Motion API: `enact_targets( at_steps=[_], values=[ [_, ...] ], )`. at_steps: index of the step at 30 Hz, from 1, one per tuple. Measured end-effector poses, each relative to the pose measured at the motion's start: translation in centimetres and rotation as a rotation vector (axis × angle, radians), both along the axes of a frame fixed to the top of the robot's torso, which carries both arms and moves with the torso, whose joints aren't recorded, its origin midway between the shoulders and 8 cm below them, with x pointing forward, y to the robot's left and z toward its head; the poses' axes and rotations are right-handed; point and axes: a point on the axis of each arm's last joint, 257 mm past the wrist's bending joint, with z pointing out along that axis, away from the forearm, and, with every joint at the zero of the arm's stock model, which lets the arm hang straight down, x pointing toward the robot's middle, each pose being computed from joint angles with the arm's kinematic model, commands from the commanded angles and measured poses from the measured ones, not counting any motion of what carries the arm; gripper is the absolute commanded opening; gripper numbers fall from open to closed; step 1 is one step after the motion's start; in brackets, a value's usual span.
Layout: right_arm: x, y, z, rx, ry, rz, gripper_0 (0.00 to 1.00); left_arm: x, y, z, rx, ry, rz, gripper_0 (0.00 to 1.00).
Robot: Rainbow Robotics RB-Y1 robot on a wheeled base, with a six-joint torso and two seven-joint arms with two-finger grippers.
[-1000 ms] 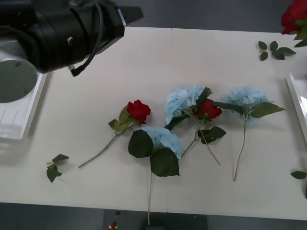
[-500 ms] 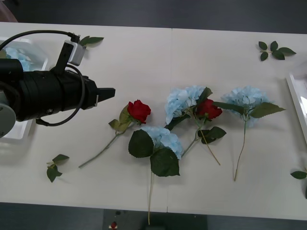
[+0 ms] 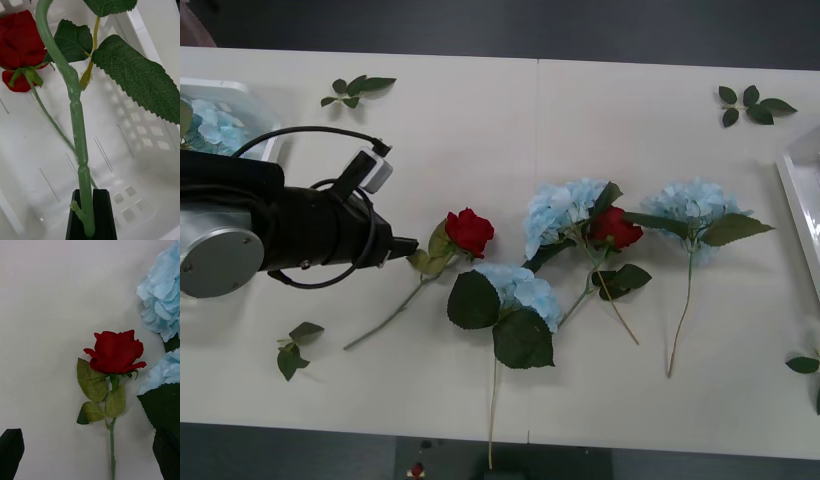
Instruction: Put the red flowers into the right box and the blue flowers into the left box
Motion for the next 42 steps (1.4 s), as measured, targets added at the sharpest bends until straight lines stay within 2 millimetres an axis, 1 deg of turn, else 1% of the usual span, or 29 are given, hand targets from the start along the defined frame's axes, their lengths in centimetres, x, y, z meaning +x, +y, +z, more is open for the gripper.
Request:
enact_targets(
  at_steps=[3,4,5,6,7,9,14,17,19,22,26,28,33,35,38,42],
  values=[
    [0.5,-0.4,-1.8,-0.024,0.008,0.002,0.03,0.4,-0.2,-1.1,0.03,0.016,-0.009,1.0],
    [0.6,-0.4,-2.3,-0.032,0.011,0.005,0.08,0.5,-0.3,-1.4,0.038,0.02,-0.011,1.0],
    [0.7,-0.5,-2.7,-0.038,0.013,0.007,0.08,0.8,-0.3,-1.8,0.047,0.024,-0.011,1.0],
    [0.7,-0.5,-3.0,-0.043,0.016,0.009,0.63,1.0,-0.4,-2.1,0.053,0.028,-0.011,1.0],
    [0.8,-0.4,-3.2,-0.047,0.018,0.012,0.89,1.3,-0.6,-2.4,0.058,0.031,-0.01,1.0],
    [0.9,-0.3,-3.3,-0.054,0.019,0.018,1.0,1.9,-0.9,-3.0,0.064,0.04,-0.007,1.0],
    [1.0,0.0,-3.5,-0.04,0.02,0.023,1.0,3.2,-2.2,-4.8,0.095,0.069,-0.013,1.0],
    [0.7,1.0,-3.9,-0.008,0.041,0.033,1.0,3.6,-3.1,-5.9,0.118,0.09,-0.025,1.0],
    [0.7,2.2,-3.8,0.02,0.054,0.055,1.0,3.8,-3.4,-6.7,0.137,0.1,-0.031,0.98],
    [1.0,5.5,-2.9,0.078,0.069,0.123,1.0,3.9,-3.9,-7.7,0.159,0.109,-0.039,0.94],
    [1.6,9.9,-0.9,0.108,0.075,0.232,1.0,4.0,-4.5,-9.1,0.183,0.107,-0.055,0.91],
    [1.5,12.4,-0.3,0.134,0.085,0.289,1.0,4.0,-4.6,-9.7,0.202,0.09,-0.069,0.91],
    [1.1,18.7,0.7,0.22,0.065,0.403,1.0,3.4,-4.7,-11.1,0.231,0.101,-0.091,0.88],
    [1.0,20.8,0.8,0.241,0.059,0.439,1.0,3.3,-4.7,-11.3,0.243,0.099,-0.097,0.88],
    [0.4,23.7,0.1,0.259,0.079,0.491,1.0,3.6,-4.9,-11.5,0.276,0.073,-0.108,0.86],
    [0.1,26.9,-1.1,0.269,0.106,0.548,1.0,3.4,-6.1,-12.1,0.263,0.083,-0.111,0.83]
  ],
)
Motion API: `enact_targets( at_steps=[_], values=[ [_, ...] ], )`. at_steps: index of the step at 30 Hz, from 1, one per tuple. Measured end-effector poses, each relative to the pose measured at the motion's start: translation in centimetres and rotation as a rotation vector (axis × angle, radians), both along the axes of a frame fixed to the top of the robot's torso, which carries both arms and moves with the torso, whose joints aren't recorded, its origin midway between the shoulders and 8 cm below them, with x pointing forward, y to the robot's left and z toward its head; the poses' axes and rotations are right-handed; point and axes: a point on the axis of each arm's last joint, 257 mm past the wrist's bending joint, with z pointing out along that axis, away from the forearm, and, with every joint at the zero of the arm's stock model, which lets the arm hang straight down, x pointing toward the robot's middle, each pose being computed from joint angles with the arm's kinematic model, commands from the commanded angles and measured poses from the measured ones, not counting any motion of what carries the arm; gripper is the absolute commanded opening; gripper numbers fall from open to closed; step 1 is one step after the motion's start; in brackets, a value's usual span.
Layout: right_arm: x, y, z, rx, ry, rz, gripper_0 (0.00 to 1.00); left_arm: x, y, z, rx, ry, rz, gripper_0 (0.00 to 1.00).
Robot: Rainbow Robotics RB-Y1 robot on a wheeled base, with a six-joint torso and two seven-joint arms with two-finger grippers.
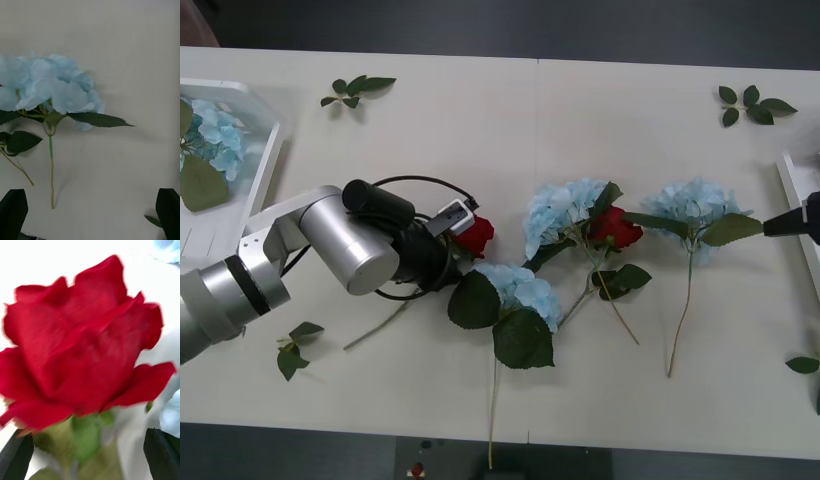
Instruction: Put the red flowers into the right box and the blue flowers into the left box
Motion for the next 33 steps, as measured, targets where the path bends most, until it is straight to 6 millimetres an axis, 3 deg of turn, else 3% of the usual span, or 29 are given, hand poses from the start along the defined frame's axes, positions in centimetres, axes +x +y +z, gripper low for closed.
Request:
enact_targets(
  at_steps=[3,5,7,9,10,11,25,29,33],
  values=[
    [0.0,1.9,-1.2,-0.008,0.012,0.027,1.0,0.6,-0.7,0.0,0.008,-0.013,-0.002,0.77],
    [0.0,3.1,-2.0,-0.016,0.023,0.044,1.0,1.1,-1.0,0.2,0.01,-0.018,0.002,0.66],
    [0.1,4.3,-2.9,-0.02,0.031,0.063,1.0,1.6,-1.2,0.4,0.009,-0.021,0.01,0.44],
    [0.2,5.4,-3.8,-0.024,0.041,0.08,1.0,2.0,-1.3,0.6,0.01,-0.025,0.014,0.16],
    [0.1,5.7,-4.2,-0.032,0.049,0.086,1.0,2.1,-1.3,0.7,0.012,-0.026,0.014,0.06],
    [0.0,6.0,-4.7,-0.043,0.058,0.09,1.0,2.1,-1.3,0.7,0.014,-0.026,0.012,0.01],
    [1.2,9.6,-10.3,-0.077,0.092,0.107,1.0,1.8,-0.7,1.0,0.015,-0.021,0.005,0.0],
    [0.8,10.2,-11.6,-0.082,0.117,0.123,1.0,1.7,-0.5,2.5,0.007,-0.046,-0.013,0.0],
    [0.5,10.1,-12.5,-0.08,0.136,0.118,1.0,1.2,-1.1,6.0,-0.103,-0.025,0.009,0.0]
  ],
)
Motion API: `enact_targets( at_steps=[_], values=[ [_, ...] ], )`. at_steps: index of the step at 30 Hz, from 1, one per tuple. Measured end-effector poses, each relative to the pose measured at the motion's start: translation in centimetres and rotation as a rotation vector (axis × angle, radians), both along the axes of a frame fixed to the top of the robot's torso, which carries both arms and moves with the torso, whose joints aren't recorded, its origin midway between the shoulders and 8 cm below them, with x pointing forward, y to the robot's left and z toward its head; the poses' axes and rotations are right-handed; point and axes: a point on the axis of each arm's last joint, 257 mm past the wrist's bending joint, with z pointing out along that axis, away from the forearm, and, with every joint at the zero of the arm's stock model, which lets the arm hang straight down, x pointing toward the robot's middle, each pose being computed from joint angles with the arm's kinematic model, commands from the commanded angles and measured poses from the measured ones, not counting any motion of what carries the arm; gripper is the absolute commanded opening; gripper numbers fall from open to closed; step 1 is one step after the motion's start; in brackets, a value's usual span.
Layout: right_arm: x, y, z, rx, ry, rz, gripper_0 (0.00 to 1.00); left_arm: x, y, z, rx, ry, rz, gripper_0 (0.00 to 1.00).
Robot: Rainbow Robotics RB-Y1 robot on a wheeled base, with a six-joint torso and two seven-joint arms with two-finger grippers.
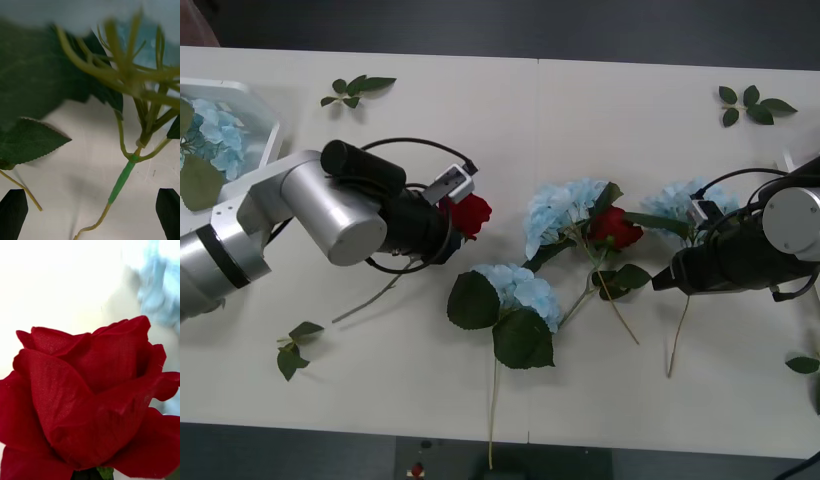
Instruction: Put the red flowers into the right box and the blue flowers into the left box
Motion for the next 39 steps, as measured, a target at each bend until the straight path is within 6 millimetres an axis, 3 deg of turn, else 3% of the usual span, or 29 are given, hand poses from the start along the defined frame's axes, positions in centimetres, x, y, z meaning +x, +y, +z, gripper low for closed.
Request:
enact_targets(
  at_steps=[7,12,18,23,30,39],
  values=[
    [-0.2,-0.2,-0.5,0.001,0.014,-0.008,1.0,0.2,-0.7,8.4,-0.213,0.03,0.098,0.0],
    [-0.2,-0.2,0.2,0.011,0.007,-0.007,1.0,-0.3,-2.2,12.6,-0.362,0.064,0.192,0.0],
    [-0.9,-0.9,5.5,0.099,-0.023,0.0,1.0,-0.6,-4.5,18.8,-0.608,0.109,0.325,0.0],
    [-2.0,-2.3,10.1,0.146,-0.115,0.129,1.0,0.2,-6.3,23.4,-0.812,0.112,0.428,0.0],
    [-4.2,-1.5,14.6,0.315,-0.184,0.235,1.0,0.8,-8.7,27.0,-1.02,0.118,0.529,0.0],
    [-5.3,0.5,19.4,0.45,-0.356,0.414,1.0,1.3,-11.7,31.7,-1.246,0.143,0.603,0.0]
  ],
)
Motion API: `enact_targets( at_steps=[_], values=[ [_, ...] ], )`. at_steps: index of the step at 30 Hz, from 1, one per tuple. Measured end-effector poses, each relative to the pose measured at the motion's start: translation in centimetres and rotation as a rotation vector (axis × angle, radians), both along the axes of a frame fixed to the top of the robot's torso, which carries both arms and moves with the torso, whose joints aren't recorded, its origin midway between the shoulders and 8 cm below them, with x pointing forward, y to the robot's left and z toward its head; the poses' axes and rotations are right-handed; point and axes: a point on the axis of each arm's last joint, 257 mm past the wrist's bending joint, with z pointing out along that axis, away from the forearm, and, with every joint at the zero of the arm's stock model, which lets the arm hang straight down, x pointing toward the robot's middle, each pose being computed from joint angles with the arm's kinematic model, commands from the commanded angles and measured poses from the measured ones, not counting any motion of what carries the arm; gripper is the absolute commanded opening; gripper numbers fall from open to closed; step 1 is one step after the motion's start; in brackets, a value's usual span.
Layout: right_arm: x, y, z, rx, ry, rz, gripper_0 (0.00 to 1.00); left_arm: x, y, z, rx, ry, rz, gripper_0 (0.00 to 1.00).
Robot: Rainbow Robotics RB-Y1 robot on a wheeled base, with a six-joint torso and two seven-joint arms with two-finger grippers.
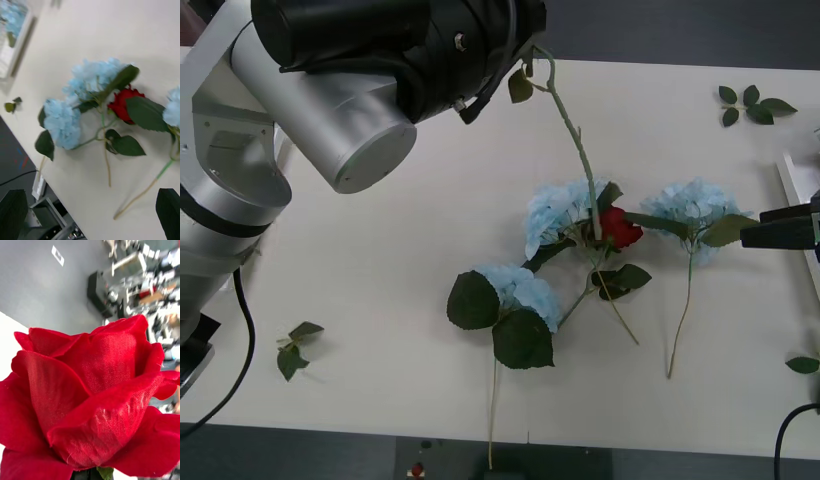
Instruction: Put the red flowers into the right box and the blue flowers into the left box
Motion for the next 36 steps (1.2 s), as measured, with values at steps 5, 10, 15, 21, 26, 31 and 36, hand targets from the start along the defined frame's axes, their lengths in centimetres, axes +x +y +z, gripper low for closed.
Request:
enact_targets(
  at_steps=[5,10,15,21,26,31,36],
  values=[
    [-1.3,1.9,2.9,0.111,-0.064,0.093,1.0,0.0,-1.4,0.1,-0.057,-0.013,0.045,0.0],
    [-2.7,3.4,5.1,0.227,-0.091,0.176,1.0,-0.3,-2.4,-0.4,-0.102,-0.012,0.077,0.0],
    [-3.0,4.5,5.9,0.284,-0.048,0.219,1.0,-0.3,-2.5,-0.5,-0.104,-0.009,0.078,0.0],
    [-2.5,7.2,7.2,0.282,0.038,0.256,1.0,-0.1,-2.3,-0.3,-0.101,-0.025,0.09,0.0],
    [-1.3,9.4,8.7,0.282,0.045,0.271,1.0,0.0,-2.2,-0.2,-0.111,-0.022,0.095,0.0],
    [0.6,11.3,9.5,0.28,0.016,0.253,1.0,0.0,-2.1,-0.1,-0.112,-0.026,0.098,0.0],
    [2.7,13.7,10.3,0.306,-0.01,0.219,1.0,0.0,-2.1,-0.1,-0.119,-0.021,0.099,0.0]
  ],
)
